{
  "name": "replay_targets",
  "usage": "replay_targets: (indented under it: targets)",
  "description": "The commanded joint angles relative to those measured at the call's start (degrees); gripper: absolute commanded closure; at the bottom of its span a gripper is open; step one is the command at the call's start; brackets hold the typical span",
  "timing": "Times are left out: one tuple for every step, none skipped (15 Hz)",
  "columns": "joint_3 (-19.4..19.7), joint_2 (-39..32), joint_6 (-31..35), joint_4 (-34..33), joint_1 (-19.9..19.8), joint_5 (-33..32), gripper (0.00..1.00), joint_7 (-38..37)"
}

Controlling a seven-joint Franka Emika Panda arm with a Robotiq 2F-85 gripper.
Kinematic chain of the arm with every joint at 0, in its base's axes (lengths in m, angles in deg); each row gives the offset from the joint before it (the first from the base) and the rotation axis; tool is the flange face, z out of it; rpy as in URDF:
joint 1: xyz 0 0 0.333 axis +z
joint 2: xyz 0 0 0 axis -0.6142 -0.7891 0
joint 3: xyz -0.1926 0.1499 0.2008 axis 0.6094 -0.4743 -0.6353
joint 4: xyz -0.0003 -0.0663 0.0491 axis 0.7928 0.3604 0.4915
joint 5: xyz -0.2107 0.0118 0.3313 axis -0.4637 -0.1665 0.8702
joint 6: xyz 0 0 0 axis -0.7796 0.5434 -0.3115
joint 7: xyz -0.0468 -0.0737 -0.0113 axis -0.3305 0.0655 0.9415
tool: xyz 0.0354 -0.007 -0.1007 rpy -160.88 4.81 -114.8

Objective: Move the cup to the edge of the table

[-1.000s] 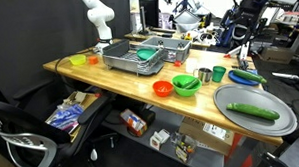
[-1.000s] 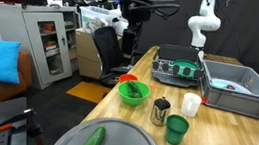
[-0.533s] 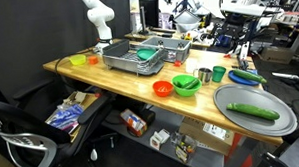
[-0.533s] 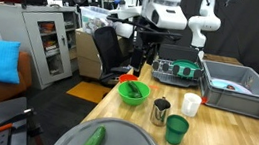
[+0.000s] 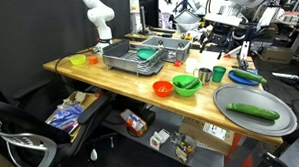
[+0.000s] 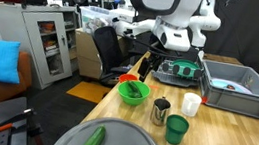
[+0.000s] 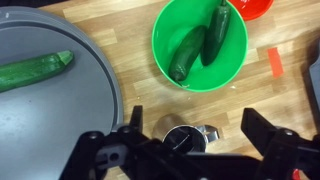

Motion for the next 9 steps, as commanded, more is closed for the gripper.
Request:
replay_targets:
  targets:
    - [0.18,0.02,-0.39,-0.22,0.03,0.04,0.0,0.08]
    - [0.2,0.04,-0.66,-0.29,-0.06,0.05,0.0,0.16]
    - [0.21,0.04,-0.83,-0.34,-0.12,0.06,0.0,0.24]
    - [0.21,0.04,-0.94,-0.36,-0.15,0.06,0.0,0.31]
    - [0.2,0.04,-0.98,-0.37,-0.15,0.07,0.0,0.36]
    - [-0.01,-0.81,-0.91,-1.35,-0.22,1.23,0.0,-0.64]
    - [-0.17,-1.83,-0.86,-2.5,-0.19,2.62,0.0,-2.85]
    - [-0.11,-2.66,0.37,-3.1,0.14,3.85,0.0,-5.93]
    - [-0.28,-4.03,1.89,-4.31,0.26,5.43,0.0,-8.22]
